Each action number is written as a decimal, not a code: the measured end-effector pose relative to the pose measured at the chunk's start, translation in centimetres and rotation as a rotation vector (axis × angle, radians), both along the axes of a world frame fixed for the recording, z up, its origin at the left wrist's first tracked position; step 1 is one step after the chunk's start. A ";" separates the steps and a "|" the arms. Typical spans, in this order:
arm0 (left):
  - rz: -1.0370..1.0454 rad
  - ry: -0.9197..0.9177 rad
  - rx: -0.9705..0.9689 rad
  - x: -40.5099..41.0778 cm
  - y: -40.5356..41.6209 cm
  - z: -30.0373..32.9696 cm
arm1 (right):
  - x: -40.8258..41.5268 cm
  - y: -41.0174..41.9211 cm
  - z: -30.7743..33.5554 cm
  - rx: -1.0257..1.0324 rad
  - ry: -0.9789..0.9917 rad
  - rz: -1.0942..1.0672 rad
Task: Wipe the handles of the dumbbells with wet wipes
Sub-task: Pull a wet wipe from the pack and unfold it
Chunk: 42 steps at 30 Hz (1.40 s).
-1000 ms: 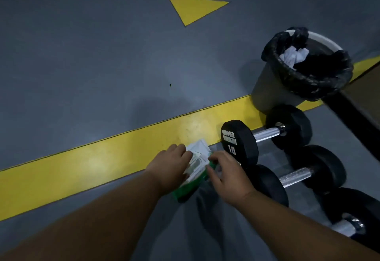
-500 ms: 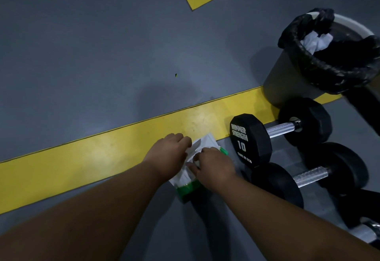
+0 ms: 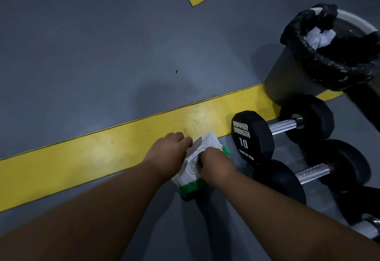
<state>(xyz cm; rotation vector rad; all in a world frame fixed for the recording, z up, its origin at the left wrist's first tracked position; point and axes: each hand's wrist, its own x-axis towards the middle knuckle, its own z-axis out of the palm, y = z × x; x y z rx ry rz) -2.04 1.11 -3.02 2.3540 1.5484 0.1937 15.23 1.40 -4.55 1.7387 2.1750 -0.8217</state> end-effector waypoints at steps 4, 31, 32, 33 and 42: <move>-0.003 0.095 -0.069 0.4 0.0 0.1 | -0.3 -0.5 -0.1 0.043 -0.078 0.051; -0.088 0.386 -0.218 2.8 0.1 1.9 | 0.2 -1.7 2.6 -0.365 0.804 -0.812; -0.080 0.374 -0.215 2.9 0.2 1.8 | 0.5 -2.0 3.2 -0.389 0.881 -0.866; -0.075 0.362 -0.212 3.1 0.3 1.8 | 0.8 -2.3 3.7 -0.390 0.931 -0.897; -0.191 0.385 -0.036 4.6 -2.1 0.9 | 5.2 -4.1 7.2 -0.242 1.186 -0.935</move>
